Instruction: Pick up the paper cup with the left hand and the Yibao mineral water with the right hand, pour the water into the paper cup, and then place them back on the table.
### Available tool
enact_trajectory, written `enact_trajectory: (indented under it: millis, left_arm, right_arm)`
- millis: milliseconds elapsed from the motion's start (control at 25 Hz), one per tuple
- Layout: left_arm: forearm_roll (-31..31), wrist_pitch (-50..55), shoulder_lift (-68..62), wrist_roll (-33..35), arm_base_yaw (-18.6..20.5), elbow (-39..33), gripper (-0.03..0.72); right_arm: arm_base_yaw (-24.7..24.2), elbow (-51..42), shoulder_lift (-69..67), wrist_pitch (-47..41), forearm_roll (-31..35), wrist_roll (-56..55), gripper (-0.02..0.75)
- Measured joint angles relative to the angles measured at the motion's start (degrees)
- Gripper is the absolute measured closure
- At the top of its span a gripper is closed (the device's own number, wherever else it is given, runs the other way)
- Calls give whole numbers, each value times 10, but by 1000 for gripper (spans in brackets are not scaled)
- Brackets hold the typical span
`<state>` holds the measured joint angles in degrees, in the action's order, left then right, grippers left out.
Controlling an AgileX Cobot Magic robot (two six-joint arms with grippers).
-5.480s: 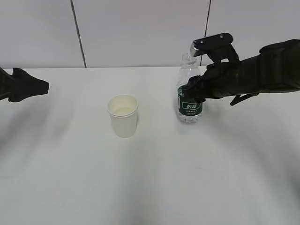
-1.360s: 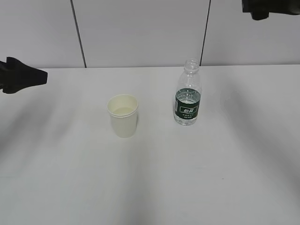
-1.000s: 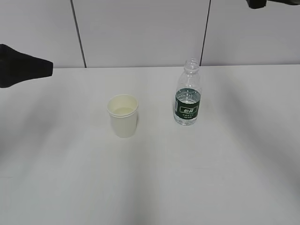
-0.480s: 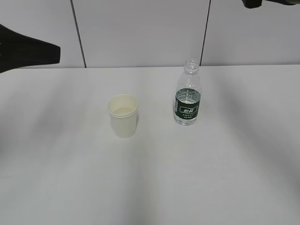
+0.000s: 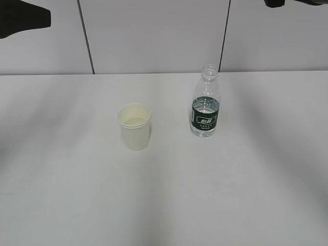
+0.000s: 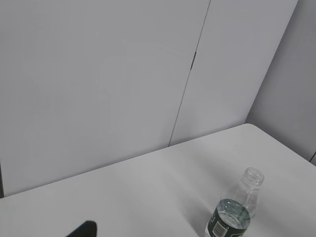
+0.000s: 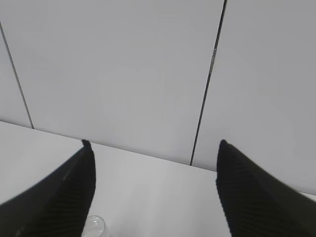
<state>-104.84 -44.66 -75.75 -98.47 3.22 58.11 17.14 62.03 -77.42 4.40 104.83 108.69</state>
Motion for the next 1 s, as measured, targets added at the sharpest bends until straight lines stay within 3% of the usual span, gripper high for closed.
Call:
enact_trajectory:
  millis: [1000]
  left_arm:
    - [0,18,0,0,0,0,236]
  right_arm:
    - [0,0,20,0,0,-2,146]
